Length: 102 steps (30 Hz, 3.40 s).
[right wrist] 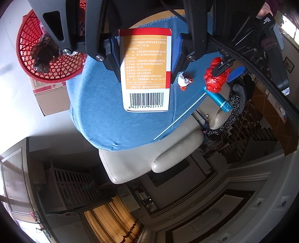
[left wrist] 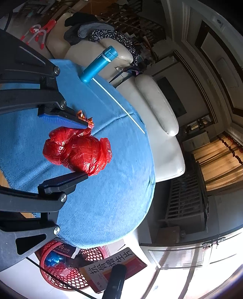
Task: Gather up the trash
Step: 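Lift the red bag and barcode box and turn toward the red basket, then carry the red bag and barcode box over the red mesh basket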
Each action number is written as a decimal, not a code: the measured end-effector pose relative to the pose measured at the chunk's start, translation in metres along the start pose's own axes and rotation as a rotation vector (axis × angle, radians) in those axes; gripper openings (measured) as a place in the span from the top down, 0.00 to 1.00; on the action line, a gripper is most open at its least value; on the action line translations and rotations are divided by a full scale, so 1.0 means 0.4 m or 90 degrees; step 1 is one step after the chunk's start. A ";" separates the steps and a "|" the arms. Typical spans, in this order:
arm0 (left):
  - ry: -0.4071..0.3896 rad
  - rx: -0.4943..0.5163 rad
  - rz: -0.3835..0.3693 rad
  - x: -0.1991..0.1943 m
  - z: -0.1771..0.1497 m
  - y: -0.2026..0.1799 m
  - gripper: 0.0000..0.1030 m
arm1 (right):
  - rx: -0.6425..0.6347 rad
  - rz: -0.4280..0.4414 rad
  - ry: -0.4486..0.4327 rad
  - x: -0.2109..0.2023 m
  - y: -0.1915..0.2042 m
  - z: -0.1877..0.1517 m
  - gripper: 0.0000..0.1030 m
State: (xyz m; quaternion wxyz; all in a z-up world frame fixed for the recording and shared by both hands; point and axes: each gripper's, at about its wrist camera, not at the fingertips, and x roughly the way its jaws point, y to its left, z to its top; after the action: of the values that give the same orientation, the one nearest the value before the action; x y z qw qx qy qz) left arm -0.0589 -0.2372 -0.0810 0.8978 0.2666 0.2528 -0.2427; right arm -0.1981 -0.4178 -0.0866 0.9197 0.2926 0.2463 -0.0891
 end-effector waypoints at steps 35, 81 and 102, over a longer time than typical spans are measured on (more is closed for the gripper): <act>0.014 0.011 -0.011 0.010 0.002 -0.025 0.52 | 0.006 0.006 0.008 0.007 -0.012 -0.006 0.53; 0.018 0.056 -0.015 0.011 0.015 -0.081 0.52 | 0.033 0.011 0.006 -0.004 -0.067 -0.012 0.53; 0.023 0.132 -0.070 0.032 0.038 -0.211 0.52 | 0.094 -0.031 -0.014 -0.063 -0.194 -0.020 0.53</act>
State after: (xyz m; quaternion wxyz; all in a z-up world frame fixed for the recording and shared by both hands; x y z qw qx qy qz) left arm -0.0927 -0.3128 -0.1073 0.8462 0.3478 0.2570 -0.3113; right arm -0.2471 -0.4757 -0.1180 0.8957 0.3524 0.2364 -0.1328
